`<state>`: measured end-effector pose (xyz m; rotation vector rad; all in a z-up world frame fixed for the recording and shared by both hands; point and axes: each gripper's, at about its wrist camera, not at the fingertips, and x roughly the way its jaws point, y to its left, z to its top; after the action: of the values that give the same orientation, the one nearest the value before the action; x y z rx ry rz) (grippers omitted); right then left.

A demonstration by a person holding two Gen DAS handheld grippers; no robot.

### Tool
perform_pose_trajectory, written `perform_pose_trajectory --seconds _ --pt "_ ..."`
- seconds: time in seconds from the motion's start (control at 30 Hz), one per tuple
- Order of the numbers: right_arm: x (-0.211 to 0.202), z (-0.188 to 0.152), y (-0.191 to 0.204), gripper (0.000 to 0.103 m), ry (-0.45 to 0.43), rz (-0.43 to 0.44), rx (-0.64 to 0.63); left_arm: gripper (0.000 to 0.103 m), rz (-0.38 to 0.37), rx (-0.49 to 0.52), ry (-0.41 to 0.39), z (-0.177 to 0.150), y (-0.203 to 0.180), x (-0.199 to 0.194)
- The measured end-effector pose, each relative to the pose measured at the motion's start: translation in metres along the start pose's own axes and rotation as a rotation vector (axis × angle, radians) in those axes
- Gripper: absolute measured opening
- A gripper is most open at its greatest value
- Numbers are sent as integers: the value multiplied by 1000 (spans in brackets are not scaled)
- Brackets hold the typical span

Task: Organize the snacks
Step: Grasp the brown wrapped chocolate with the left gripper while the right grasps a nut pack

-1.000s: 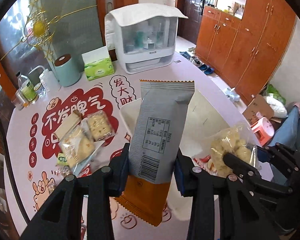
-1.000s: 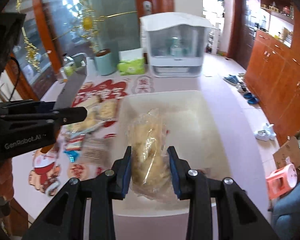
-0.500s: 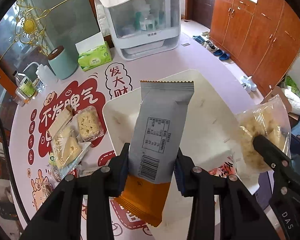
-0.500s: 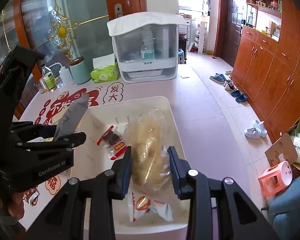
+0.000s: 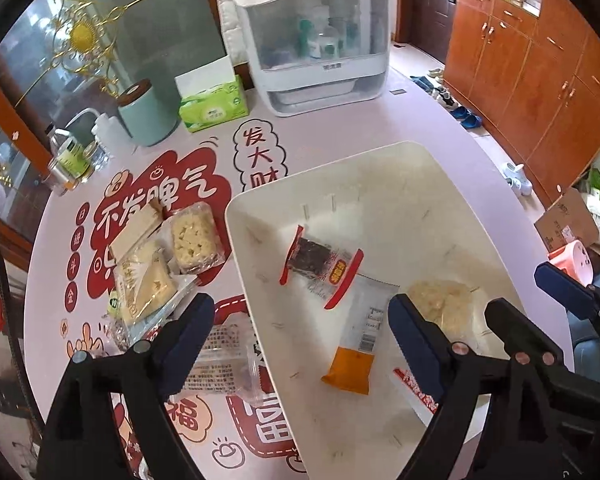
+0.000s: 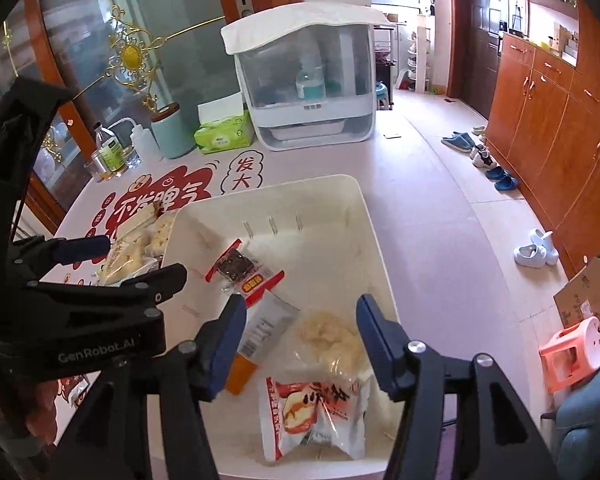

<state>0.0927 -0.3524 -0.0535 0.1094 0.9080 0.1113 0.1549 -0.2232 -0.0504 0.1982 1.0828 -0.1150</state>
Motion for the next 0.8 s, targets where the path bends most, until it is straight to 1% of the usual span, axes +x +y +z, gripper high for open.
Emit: perform_pose_trajectory --seconds 0.2,0.33,0.57,0.7,0.8 --pt "-4 -3 4 58 -3 19 -5 88 0 -29 -13 -2 6 -7" --pt "-8 -6 6 58 -4 28 -10 88 9 -24 -27 -5 5 -12" --pt "-15 -12 7 58 -6 24 2 88 3 -17 -50 -12 5 -24" --pt "-22 -16 11 58 -15 16 -6 88 -1 -22 -75 -18 10 -37" --pt "-29 -18 13 58 -26 14 -4 88 19 -20 -108 -24 16 -49"
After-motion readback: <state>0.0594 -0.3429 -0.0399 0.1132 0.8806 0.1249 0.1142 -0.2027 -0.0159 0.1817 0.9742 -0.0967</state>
